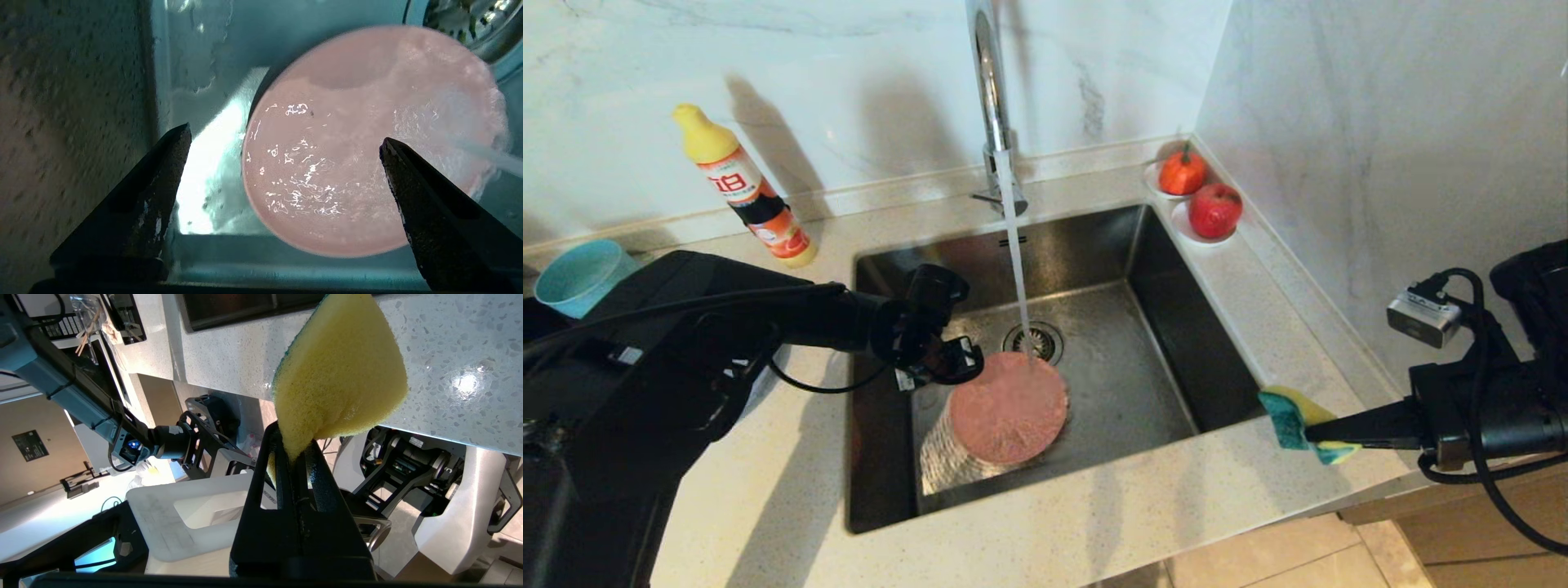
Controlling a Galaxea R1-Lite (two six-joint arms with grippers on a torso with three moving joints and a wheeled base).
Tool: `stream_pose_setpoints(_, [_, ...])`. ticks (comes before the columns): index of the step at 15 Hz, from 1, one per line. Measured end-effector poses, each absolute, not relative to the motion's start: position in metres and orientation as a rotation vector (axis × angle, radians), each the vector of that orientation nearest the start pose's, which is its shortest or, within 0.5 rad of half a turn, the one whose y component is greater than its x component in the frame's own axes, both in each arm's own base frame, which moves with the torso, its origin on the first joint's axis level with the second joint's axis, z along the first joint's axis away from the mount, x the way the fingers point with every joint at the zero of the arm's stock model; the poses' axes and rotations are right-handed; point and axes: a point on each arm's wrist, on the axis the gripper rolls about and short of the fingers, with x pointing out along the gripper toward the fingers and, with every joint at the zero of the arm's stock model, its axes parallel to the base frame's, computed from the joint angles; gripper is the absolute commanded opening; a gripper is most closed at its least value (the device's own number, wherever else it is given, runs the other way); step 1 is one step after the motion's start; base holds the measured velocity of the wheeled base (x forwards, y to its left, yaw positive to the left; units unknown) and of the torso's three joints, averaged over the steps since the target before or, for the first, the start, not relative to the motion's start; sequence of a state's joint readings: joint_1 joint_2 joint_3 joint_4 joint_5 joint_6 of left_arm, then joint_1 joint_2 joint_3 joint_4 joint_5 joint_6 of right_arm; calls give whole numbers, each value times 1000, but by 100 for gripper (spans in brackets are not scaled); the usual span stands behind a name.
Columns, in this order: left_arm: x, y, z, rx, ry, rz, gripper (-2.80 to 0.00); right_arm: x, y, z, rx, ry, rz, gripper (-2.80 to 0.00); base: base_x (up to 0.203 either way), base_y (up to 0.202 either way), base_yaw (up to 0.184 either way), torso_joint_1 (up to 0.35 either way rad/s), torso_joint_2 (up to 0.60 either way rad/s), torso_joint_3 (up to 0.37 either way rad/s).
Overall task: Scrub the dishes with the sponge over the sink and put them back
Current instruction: Rinse the plate
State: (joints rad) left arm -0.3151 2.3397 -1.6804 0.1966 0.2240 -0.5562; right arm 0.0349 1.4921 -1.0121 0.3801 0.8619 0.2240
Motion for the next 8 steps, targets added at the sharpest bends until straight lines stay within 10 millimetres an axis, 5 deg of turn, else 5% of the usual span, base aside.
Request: stream_pose_setpoints(8, [459,-140,75,-304,807,149,0,231,22,210,563,910,737,-280,0,0,0,0,0,0])
